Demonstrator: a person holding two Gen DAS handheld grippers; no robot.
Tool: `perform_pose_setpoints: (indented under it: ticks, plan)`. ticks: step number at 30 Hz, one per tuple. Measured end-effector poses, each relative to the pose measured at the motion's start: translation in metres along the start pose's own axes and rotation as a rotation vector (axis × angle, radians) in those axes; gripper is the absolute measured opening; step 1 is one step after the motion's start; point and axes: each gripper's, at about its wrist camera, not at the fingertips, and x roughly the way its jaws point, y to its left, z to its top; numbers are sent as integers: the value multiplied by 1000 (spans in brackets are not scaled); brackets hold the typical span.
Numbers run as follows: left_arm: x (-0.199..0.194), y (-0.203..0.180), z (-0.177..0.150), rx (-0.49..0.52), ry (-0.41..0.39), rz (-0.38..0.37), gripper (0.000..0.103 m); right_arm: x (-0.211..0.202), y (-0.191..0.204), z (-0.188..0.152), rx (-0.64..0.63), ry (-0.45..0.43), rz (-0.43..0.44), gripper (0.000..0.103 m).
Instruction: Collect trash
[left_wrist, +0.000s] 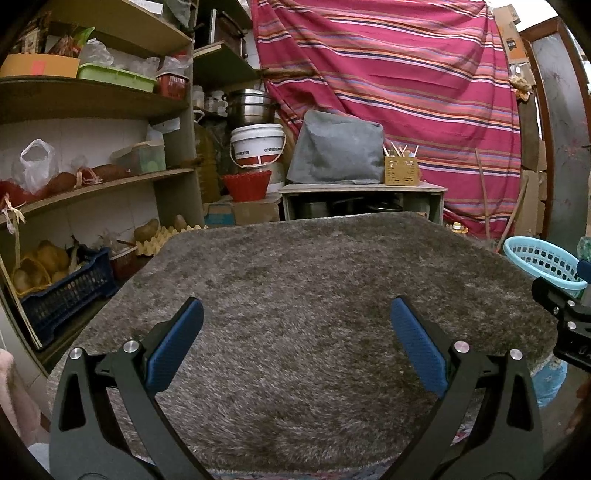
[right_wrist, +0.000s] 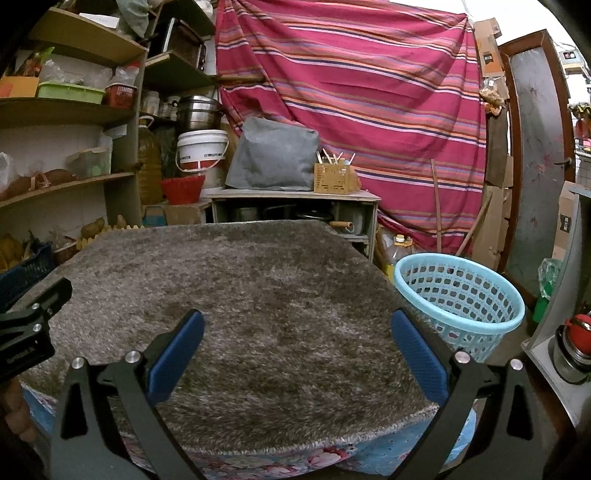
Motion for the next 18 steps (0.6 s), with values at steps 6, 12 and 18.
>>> perform_pose_setpoints:
  ticks: [6,12,18]
  plan:
    - [4,1,-3,2,12,-9,98,2,3,0,-3,1,2,99]
    - [3,0,-4,6,9,-8,98,3,2,0,4,0,1,99]
    - [5,1,-3,3,10,-9,98,3,-1,1,4,-3,-1,99]
